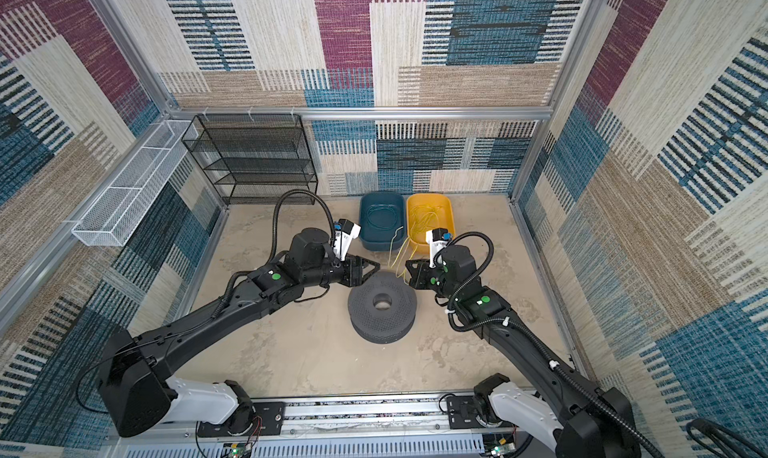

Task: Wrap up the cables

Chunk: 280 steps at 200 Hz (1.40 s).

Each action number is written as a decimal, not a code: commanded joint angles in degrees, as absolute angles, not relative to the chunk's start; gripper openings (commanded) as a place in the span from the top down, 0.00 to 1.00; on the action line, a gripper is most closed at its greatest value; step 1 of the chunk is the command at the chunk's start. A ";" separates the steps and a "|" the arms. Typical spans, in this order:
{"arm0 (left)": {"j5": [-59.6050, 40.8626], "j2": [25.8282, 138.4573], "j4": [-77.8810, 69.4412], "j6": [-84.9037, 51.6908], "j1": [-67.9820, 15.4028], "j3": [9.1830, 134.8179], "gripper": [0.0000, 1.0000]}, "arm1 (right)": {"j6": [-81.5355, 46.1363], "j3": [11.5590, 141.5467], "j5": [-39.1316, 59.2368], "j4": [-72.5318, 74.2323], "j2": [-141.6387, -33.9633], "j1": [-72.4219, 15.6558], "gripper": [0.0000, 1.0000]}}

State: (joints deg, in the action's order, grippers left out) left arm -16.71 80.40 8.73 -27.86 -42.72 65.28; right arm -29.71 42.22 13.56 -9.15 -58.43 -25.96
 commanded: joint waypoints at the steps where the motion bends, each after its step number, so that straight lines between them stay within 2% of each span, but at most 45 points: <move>1: -17.00 82.35 8.74 -26.08 -43.19 67.72 0.48 | -28.91 42.38 15.44 -8.51 -57.98 -26.45 1.00; 85: -18.00 87.42 8.10 -26.13 -44.08 71.43 0.52 | -29.71 41.58 18.84 -7.36 -57.66 -28.54 1.00; 183: -15.49 88.33 6.56 -26.38 -44.21 70.01 0.58 | -30.06 41.84 19.76 -6.94 -57.48 -29.97 1.00; 203: -14.90 88.15 6.15 -26.41 -44.19 69.50 0.62 | -30.15 41.95 19.83 -6.88 -57.40 -30.17 1.00; 224: -14.51 88.02 5.99 -26.32 -44.21 69.18 0.71 | -30.12 42.21 19.99 -7.02 -57.26 -30.32 1.00; 280: -13.80 87.23 4.85 -26.46 -44.14 67.94 0.82 | -30.28 42.14 20.19 -6.94 -57.14 -30.52 1.00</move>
